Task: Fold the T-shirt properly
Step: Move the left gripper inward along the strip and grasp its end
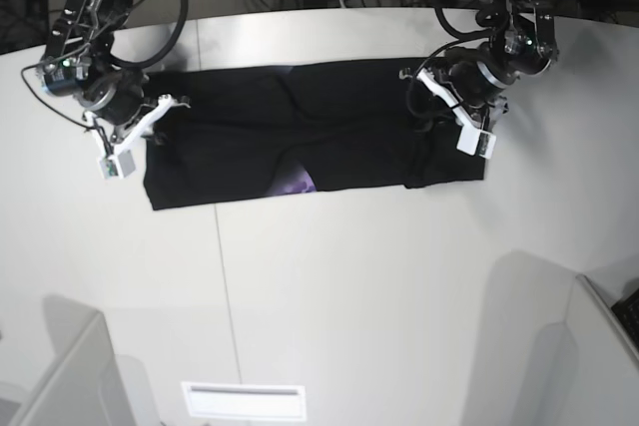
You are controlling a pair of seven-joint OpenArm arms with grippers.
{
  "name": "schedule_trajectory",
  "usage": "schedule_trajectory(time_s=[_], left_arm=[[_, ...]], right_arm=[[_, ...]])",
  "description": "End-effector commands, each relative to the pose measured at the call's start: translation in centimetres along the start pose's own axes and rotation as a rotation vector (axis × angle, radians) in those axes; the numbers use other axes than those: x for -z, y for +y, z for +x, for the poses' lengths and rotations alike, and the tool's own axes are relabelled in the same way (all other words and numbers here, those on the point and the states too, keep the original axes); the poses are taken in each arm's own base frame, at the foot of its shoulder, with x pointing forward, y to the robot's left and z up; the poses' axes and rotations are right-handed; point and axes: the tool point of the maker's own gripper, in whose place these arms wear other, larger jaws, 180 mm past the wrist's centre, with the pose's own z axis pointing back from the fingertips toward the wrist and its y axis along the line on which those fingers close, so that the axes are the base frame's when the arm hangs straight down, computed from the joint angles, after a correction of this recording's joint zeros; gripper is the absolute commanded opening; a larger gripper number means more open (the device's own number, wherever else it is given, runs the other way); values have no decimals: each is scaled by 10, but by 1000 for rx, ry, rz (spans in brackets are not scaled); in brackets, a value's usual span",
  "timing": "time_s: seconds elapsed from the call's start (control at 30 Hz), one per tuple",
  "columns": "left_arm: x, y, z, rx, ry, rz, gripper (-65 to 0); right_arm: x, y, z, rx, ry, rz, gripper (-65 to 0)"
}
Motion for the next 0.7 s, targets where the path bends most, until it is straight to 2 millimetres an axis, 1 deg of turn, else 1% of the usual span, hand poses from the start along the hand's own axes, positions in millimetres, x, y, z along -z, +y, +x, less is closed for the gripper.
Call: schedule_trajectory(time_s=[0.0,0.17,0.27,0.43,0.53,0.67], left_arm=[[1,-13,12,-1,-45,-37,-650],[16,-40,13,-1,-26,-97,-650],[24,-51,19,4,-29,-119,-650],[29,-59,28,-4,-47,-137,-650],[36,-57,21,-26,-25,-139,-650],[44,-53,13,-49,0,-135,-650]], right_arm=[[-4,0,14,-15,-48,5,-650],[-4,0,14,-17,-48,4,-650],[-4,-1,15,-17,-48,2,-650],[-8,-11,14,3,-56,-22,-650],[-11,-16,14,14,-59,-36,-650],[-11,-17,13,17,-59,-39,-650]])
